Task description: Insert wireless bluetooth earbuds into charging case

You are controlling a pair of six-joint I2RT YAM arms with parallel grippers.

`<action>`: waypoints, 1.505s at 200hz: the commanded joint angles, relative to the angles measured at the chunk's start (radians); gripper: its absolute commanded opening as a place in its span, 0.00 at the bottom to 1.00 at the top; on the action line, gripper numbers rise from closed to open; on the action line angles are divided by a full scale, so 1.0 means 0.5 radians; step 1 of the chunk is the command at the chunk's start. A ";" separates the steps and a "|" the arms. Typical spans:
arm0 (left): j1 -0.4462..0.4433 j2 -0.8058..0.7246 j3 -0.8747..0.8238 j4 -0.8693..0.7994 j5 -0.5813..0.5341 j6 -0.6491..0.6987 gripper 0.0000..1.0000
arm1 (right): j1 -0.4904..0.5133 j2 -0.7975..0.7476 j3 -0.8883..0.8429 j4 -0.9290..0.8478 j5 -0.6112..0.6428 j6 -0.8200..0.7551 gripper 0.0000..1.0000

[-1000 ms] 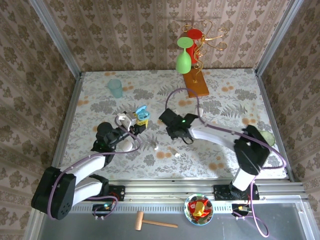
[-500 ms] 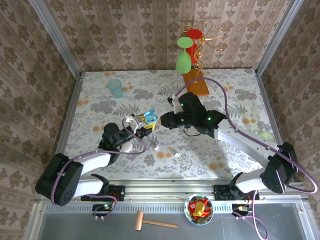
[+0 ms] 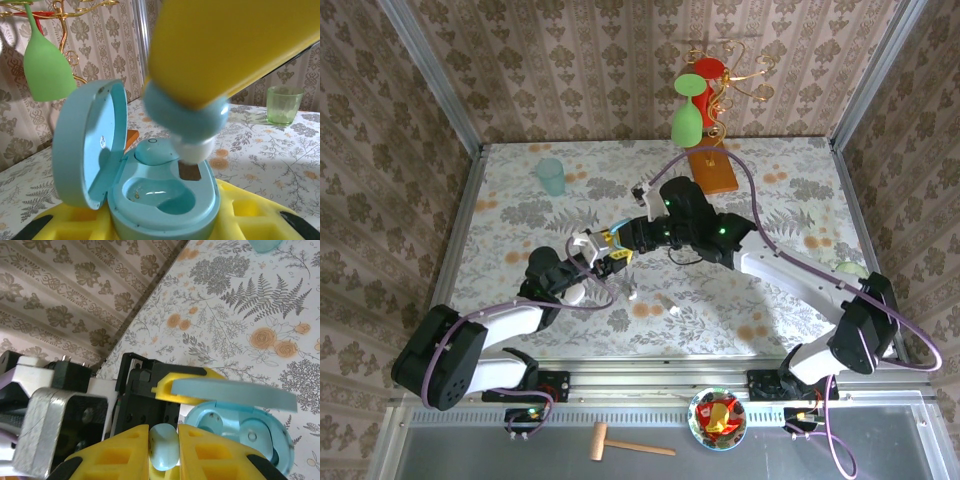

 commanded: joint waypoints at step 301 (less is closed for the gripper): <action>-0.014 -0.077 0.090 -0.120 0.087 0.221 0.21 | 0.000 -0.319 -0.031 -0.115 0.362 -0.159 0.59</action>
